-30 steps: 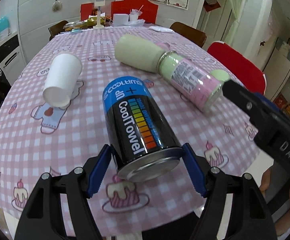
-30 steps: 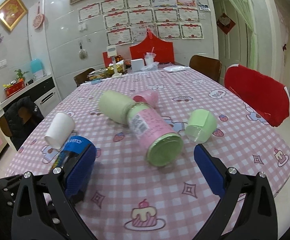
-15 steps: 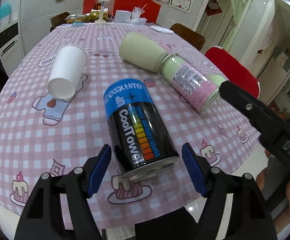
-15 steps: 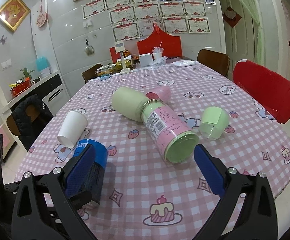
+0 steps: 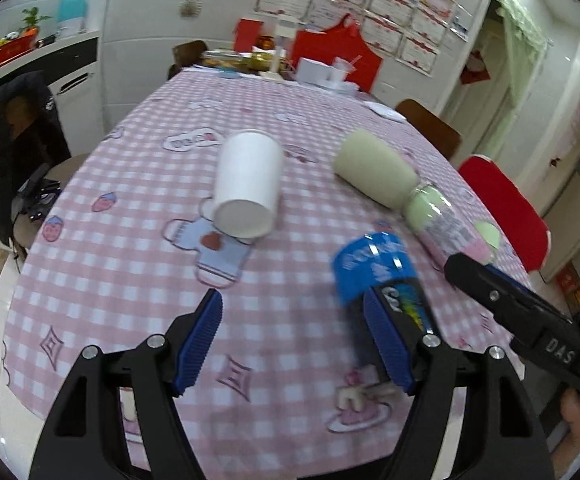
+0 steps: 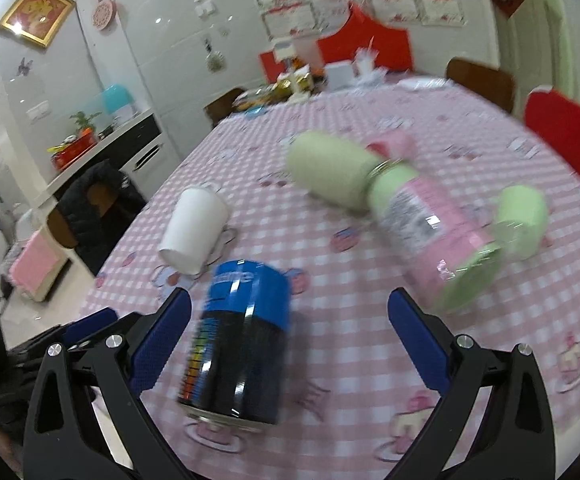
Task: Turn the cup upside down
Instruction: 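Close the right gripper around the body of the blue can, then lift the can with the right gripper and rotate it open end up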
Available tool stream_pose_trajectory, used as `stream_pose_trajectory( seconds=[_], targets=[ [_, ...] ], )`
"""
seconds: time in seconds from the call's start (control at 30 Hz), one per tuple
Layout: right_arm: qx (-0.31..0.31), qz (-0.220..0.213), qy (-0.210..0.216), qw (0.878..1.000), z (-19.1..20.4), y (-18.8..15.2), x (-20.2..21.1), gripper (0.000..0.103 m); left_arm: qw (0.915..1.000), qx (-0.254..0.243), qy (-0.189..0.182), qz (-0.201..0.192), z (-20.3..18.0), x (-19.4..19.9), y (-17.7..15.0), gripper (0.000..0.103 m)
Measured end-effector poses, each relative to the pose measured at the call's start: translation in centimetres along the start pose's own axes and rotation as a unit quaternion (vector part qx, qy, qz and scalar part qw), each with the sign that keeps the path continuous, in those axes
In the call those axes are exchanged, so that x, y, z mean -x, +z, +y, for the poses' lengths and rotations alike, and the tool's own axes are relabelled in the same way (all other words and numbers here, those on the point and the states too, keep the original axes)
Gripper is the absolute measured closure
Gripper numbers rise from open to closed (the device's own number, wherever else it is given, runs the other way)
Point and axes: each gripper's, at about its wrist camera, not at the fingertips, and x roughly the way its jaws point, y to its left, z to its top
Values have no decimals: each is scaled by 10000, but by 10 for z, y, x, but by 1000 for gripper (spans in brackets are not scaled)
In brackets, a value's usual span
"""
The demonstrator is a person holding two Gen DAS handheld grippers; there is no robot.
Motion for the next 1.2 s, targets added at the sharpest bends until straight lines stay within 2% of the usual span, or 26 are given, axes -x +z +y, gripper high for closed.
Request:
stream_pose_trajectory(
  seconds=[0.2,0.33,0.47,0.5,0.57,0.7,0.73,0.9,1.2],
  targets=[
    [-118,501,286,9983,10,3,-30,8,9998,83,173,57,16,-13,4,31],
    [-415,901,676,9928,7,4,-46,8,9996,150,222,97,25,-22,6,31],
    [-560,1096,852,9887,5,6,-56,9,9993,199,284,133,30,-30,8,30],
    [-581,1133,861,9881,4,7,-58,11,9993,203,285,136,32,-31,9,31],
    [-645,1257,905,9858,1,7,-64,21,9993,189,293,142,32,-33,10,31],
    [-790,1462,1069,9803,-1,5,-73,32,9993,158,308,159,32,-37,11,31],
    [-786,1454,1062,9805,-2,6,-72,37,9993,155,308,162,32,-38,11,30],
    [-659,1341,1006,9836,-1,9,-63,38,9993,187,289,150,32,-39,12,31],
    [40,525,444,9976,10,15,-33,38,9991,268,285,-134,27,-27,13,31]
  ],
)
